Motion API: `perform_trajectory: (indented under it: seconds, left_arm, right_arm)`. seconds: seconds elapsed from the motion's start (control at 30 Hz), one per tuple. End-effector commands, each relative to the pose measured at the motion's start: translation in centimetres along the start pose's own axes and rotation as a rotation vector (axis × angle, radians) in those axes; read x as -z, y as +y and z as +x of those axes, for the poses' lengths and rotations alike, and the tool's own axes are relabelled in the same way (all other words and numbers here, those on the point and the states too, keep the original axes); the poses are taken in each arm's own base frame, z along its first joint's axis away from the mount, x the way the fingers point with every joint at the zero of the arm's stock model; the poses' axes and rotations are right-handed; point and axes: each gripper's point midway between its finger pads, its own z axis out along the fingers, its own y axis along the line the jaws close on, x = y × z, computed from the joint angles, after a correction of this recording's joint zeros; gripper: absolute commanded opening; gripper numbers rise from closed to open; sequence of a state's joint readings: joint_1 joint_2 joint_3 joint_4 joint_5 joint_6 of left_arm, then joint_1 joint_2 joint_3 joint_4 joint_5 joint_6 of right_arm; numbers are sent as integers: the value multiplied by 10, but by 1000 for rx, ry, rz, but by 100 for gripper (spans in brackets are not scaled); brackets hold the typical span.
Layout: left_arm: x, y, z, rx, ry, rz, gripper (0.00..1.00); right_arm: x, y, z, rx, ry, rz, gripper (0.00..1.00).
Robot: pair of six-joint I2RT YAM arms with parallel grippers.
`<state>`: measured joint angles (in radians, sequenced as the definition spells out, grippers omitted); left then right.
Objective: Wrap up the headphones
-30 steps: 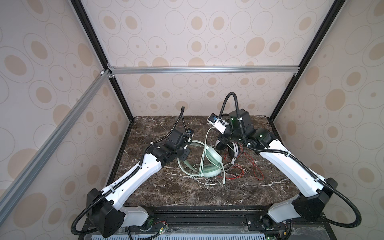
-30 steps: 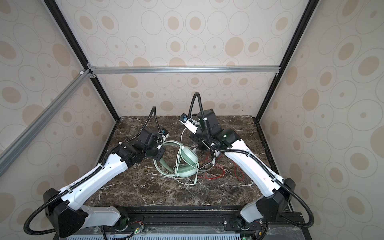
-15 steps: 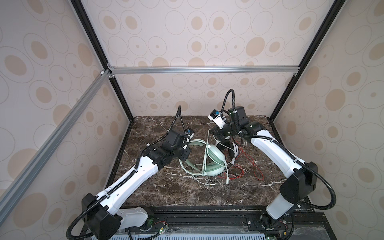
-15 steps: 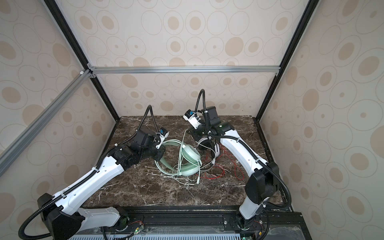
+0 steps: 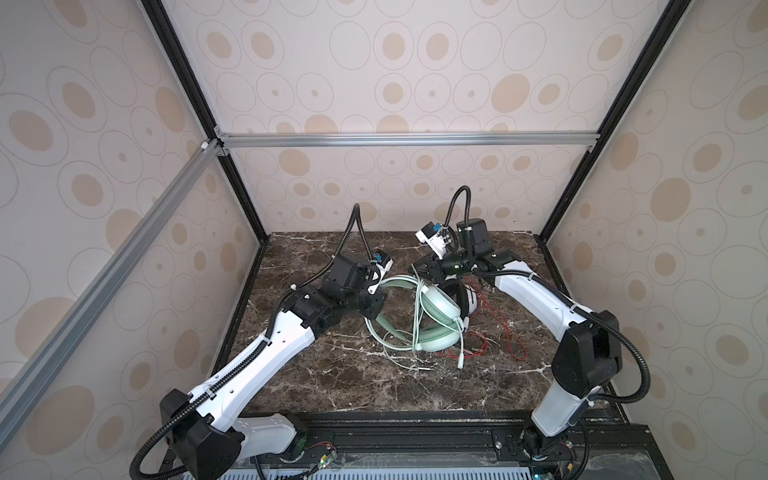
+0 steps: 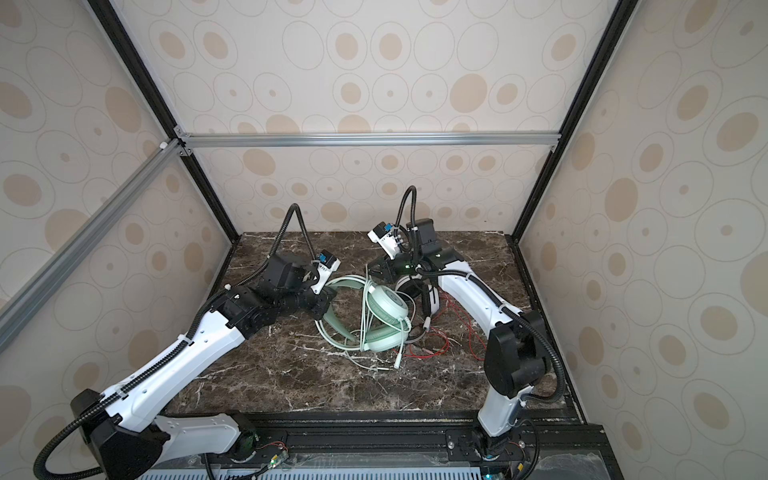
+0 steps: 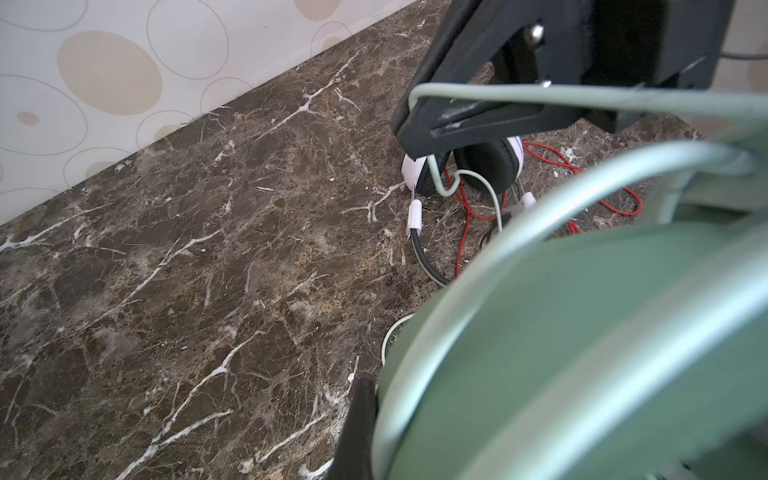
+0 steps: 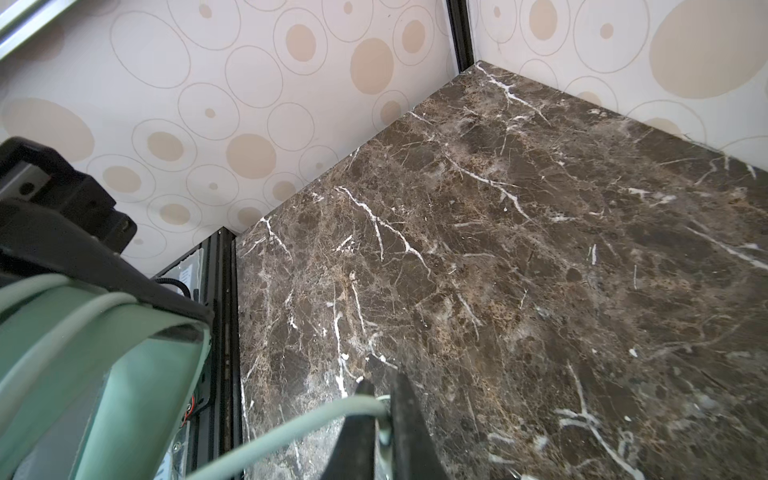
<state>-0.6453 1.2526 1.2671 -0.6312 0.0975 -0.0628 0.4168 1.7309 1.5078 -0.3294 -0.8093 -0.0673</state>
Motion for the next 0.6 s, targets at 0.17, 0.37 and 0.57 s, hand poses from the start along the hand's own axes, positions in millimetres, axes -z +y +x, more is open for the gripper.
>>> perform_trajectory:
  seconds: [0.17, 0.37, 0.57]
  left_arm:
    - [59, 14, -73, 123, -231, -21, 0]
    - [98, 73, -96, 262, -325, -251, 0]
    - [124, 133, -81, 383, -326, -423, 0]
  right_arm:
    - [-7, -32, 32, -126, -3, 40, 23]
    - [-14, -37, 50, -177, -6, 33, 43]
    - [-16, -38, 60, -196, 11, 42, 48]
